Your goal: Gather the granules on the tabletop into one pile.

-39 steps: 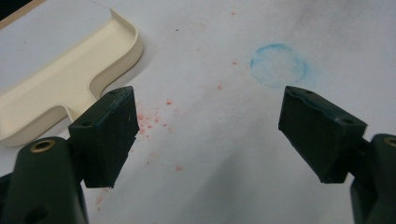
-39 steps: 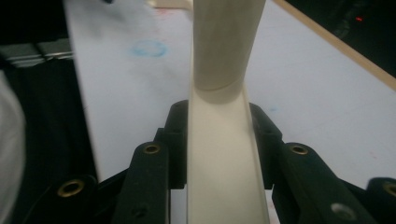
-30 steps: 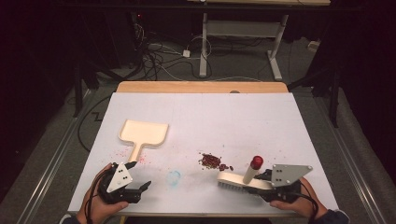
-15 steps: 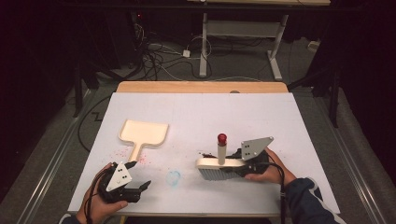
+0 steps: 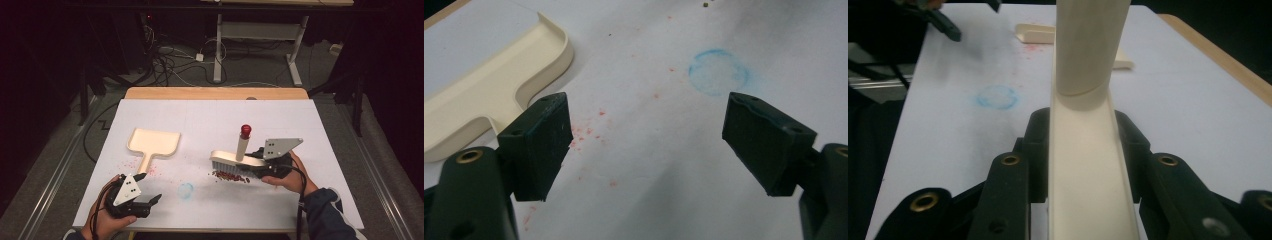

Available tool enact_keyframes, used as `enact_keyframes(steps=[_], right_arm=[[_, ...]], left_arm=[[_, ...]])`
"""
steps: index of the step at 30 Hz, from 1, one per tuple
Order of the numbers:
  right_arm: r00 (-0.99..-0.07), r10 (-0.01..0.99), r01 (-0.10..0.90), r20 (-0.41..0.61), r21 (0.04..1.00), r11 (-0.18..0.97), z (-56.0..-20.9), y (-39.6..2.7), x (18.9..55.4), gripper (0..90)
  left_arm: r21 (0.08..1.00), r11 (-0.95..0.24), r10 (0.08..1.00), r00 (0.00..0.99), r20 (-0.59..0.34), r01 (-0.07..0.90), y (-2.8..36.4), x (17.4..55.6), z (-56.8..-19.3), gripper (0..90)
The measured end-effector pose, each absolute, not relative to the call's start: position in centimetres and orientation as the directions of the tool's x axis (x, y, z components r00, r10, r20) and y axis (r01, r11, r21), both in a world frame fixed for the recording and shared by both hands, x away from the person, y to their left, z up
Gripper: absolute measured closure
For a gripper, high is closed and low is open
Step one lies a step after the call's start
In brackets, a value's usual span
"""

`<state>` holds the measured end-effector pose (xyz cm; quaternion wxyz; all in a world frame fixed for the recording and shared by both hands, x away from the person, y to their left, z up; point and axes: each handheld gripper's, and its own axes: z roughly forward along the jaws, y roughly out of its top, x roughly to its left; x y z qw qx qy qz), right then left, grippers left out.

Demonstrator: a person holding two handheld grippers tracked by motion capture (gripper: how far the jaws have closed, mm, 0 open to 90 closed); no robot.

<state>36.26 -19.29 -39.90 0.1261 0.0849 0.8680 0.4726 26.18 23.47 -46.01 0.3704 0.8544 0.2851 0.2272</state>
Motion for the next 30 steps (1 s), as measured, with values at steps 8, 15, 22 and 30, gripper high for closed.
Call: enact_keyframes(steps=[8,15,22,30], right_arm=[[-0.876,0.456,0.125,-0.154,0.843,0.523,-36.7,-23.3,32.8,67.1],[-0.818,0.555,0.214,-0.148,0.819,0.533,-35.5,-26.8,30.2,67.1],[-0.827,0.558,0.298,-0.068,0.788,0.539,-35.0,-29.5,28.6,67.1],[-0.843,0.535,0.405,0.062,0.727,0.555,-36.9,-30.3,30.0,67.1]], left_arm=[[0.766,-0.559,0.665,0.723,0.185,0.319,23.5,26.1,-45.8,19.2],[0.764,-0.561,0.668,0.719,0.190,0.320,23.6,26.1,-45.8,19.2],[0.759,-0.563,0.670,0.719,0.186,0.327,23.6,26.1,-45.9,19.2],[0.755,-0.566,0.668,0.721,0.183,0.332,23.4,26.2,-46.0,19.2]])
